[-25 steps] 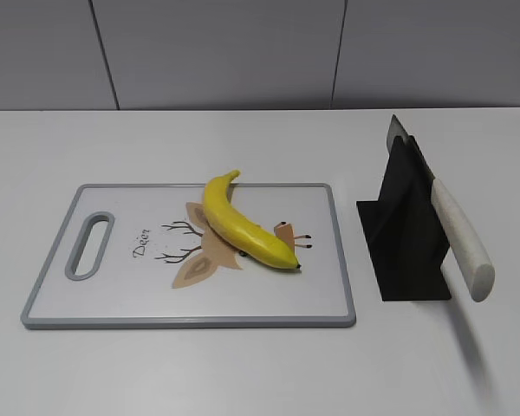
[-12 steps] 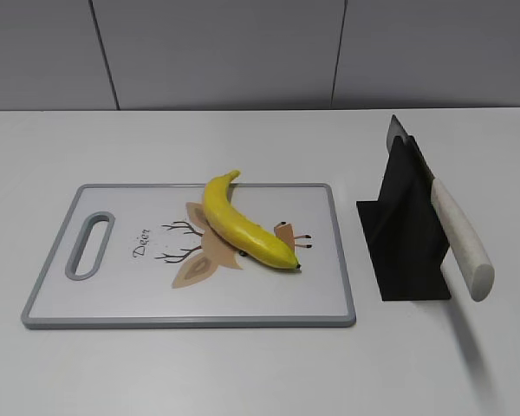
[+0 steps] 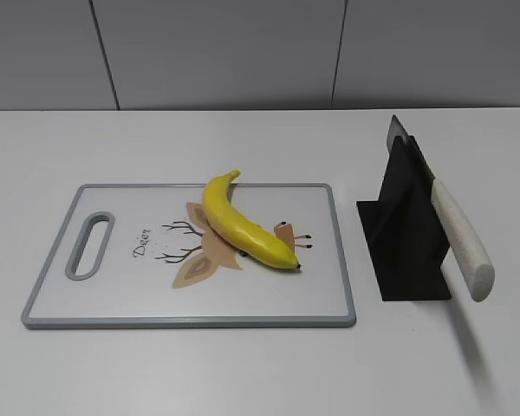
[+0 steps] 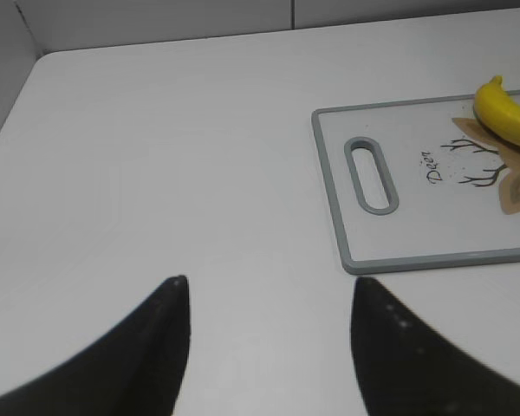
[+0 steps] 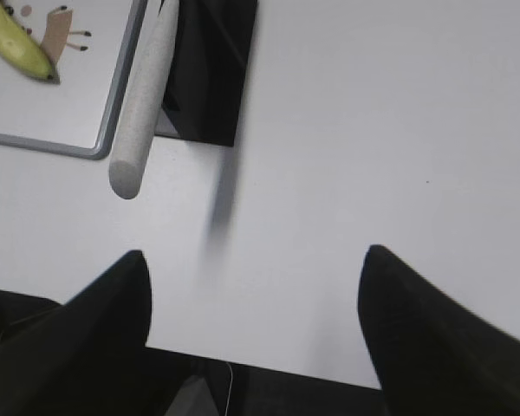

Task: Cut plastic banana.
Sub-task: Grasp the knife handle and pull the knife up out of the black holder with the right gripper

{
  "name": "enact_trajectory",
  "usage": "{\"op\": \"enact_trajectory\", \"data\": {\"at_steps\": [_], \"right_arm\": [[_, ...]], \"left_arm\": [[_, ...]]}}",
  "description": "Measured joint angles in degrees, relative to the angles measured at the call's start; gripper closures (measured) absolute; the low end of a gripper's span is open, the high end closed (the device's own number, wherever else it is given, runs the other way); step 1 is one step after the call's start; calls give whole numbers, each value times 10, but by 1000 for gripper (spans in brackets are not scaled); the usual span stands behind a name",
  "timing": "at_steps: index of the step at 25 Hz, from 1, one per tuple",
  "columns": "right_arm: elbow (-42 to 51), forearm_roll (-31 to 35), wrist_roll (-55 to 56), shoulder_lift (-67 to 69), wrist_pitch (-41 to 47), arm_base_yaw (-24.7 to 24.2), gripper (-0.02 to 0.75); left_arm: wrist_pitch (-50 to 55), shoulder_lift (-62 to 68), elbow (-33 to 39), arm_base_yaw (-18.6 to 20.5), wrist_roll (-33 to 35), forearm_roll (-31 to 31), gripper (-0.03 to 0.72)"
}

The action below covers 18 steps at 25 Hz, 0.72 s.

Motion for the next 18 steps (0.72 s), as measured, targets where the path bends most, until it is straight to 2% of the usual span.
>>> {"op": "enact_trajectory", "data": {"at_steps": [9,18], "right_arm": [[-65,-8,0,190,30,54,162],[-158,-15,45,350,37,145,162]], "left_arm": [[0,0,0,0,0,0,115],[0,0,0,0,0,0,115]]}}
